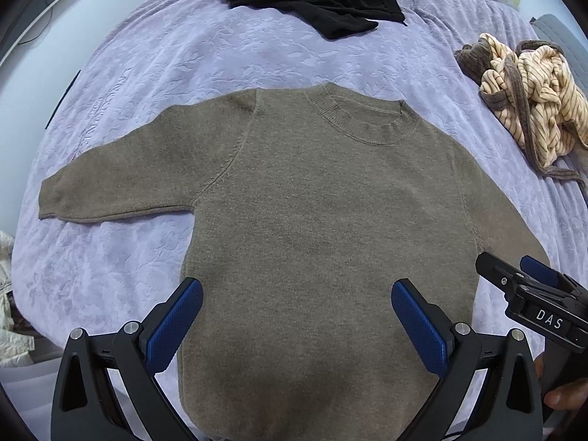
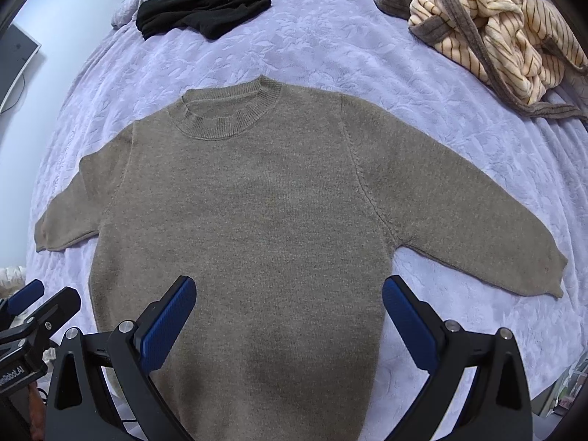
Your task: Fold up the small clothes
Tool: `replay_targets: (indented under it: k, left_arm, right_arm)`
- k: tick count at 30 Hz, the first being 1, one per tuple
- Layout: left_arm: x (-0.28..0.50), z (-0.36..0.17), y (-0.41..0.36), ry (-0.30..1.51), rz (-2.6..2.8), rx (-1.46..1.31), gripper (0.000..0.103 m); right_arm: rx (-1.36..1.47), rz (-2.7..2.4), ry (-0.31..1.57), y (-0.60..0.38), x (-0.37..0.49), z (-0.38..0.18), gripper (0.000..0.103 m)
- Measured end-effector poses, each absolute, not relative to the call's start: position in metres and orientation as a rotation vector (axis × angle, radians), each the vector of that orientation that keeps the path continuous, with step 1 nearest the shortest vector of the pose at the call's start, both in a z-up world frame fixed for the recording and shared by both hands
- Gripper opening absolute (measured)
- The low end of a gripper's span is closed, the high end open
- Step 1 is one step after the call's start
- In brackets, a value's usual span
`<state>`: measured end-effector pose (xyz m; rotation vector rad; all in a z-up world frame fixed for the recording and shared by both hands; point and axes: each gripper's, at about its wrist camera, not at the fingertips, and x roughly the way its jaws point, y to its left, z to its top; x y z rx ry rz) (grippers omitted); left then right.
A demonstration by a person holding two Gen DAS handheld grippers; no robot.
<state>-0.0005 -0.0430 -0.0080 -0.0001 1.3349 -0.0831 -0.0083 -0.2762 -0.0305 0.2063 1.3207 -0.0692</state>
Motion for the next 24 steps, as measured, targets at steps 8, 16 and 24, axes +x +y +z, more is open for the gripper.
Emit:
replay_targets:
  k: [8, 16, 24]
  left_arm:
    - [0.013, -0.040, 0.009, 1.352, -0.159, -0.131, 0.103]
    - [0.031, -0.084, 0.139, 1.355, -0.009, -0.287, 0.103]
    - [0.038, -0.125, 0.286, 1.232, 0.146, -0.564, 0.103]
  right_arm:
    - [0.259, -0.085, 1.319, -0.252, -0.002, -0.032, 0.102]
    - [0.334, 0.088, 1.351, -0.158, 0.008, -0.051, 0.102]
    - [0.288, 0.211, 1.418, -0.059, 0.021, -0.075, 0.102]
